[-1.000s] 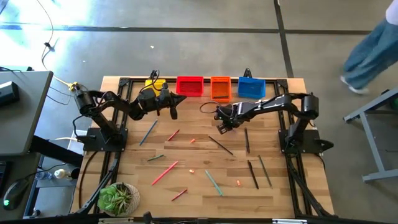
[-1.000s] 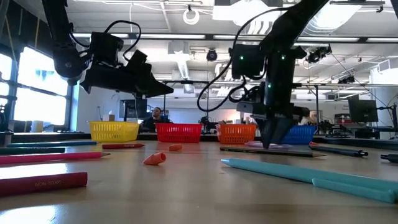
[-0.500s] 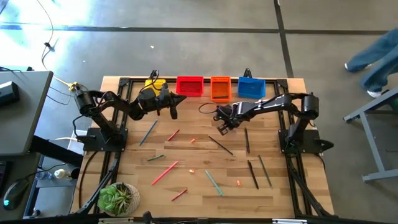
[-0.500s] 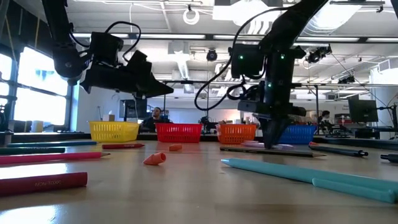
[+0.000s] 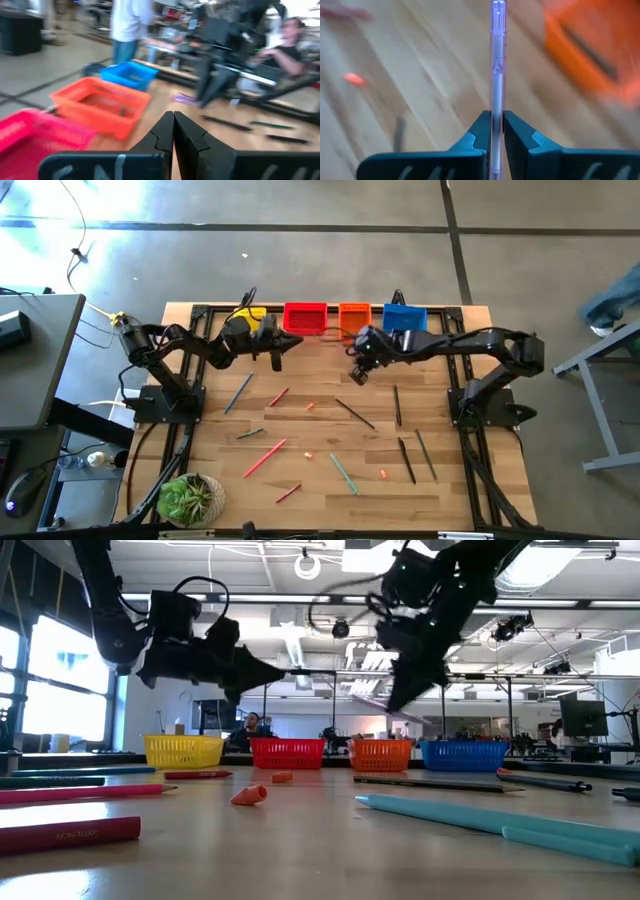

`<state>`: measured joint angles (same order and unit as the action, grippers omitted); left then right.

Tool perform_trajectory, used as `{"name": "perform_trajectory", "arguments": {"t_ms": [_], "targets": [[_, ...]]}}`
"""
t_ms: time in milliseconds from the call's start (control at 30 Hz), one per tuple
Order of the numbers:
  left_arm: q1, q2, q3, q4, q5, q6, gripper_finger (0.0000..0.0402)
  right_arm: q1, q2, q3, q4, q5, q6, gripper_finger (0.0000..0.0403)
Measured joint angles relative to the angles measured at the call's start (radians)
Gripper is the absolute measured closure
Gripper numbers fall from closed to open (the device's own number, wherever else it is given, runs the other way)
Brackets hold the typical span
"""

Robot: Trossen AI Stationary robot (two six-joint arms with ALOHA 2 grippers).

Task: Sort crayons/erasers/pens/pencils in bins
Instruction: Put the purple pen into the yellow basket

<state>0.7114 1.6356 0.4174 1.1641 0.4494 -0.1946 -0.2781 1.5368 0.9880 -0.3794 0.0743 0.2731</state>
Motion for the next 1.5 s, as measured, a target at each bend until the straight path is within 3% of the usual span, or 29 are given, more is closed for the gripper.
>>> {"name": "perform_trajectory", "arguments": {"t_ms": [100,267,433,600,867,1067,1500], "targets": [[-0.015,0.0,0.018,0.0,0.062,-0.012,0.0401,-0.038,-0.001,-0.07,0.282,-0.117,-0.104,0.0388],[-0.039,0.001,0.042,0.0,0.067,-0.016,0.0396,-0.103,0.005,-0.212,0.734,-0.269,-0.146,0.0389],[-0.062,0.001,0.113,0.0,0.065,-0.108,0.0358,-0.121,0.005,-0.287,1.014,-0.358,-0.147,0.0389],[-0.142,0.001,0.197,-0.038,0.061,-0.098,0.0299,-0.104,0.004,-0.29,1.093,-0.368,-0.194,0.0389],[-0.19,0.001,0.244,-0.068,-0.068,-0.057,0.0233,-0.1,0.004,-0.29,1.129,-0.386,-0.233,0.0389],[-0.207,0.001,0.244,-0.068,-0.062,-0.058,0.0238,-0.096,0.004,-0.29,1.151,-0.427,-0.255,0.0389],[-0.269,0.002,0.298,-0.094,-0.075,0.015,0.0292,-0.051,0.002,-0.29,1.153,-0.426,-0.3,0.0389]]}}
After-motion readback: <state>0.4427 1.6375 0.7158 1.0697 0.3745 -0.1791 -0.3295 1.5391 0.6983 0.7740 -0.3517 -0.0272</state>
